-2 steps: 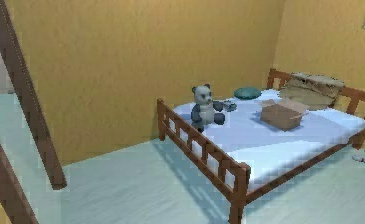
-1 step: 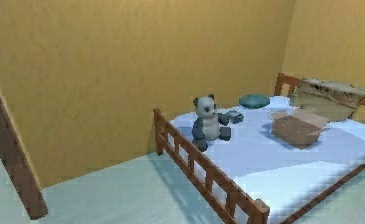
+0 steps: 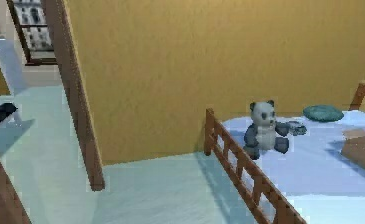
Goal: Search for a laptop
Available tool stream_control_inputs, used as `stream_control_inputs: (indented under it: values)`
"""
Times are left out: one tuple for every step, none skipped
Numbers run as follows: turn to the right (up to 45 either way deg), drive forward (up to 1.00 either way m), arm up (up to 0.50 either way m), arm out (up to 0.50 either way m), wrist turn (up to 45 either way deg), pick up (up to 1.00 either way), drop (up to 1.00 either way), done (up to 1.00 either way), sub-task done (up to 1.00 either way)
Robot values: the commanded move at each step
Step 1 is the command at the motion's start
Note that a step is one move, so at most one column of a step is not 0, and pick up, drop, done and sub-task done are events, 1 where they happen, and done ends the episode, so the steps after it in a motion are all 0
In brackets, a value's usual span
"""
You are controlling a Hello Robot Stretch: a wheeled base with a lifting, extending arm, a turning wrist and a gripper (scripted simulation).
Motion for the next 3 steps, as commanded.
stream_control_inputs:
  values:
    - [0.0,0.8,0.0,0.0,0.0,0.0,0.0,0.0,0.0]
    - [-45.0,0.0,0.0,0.0,0.0,0.0,0.0,0.0,0.0]
    - [-24.0,0.0,0.0,0.0,0.0,0.0,0.0,0.0,0.0]
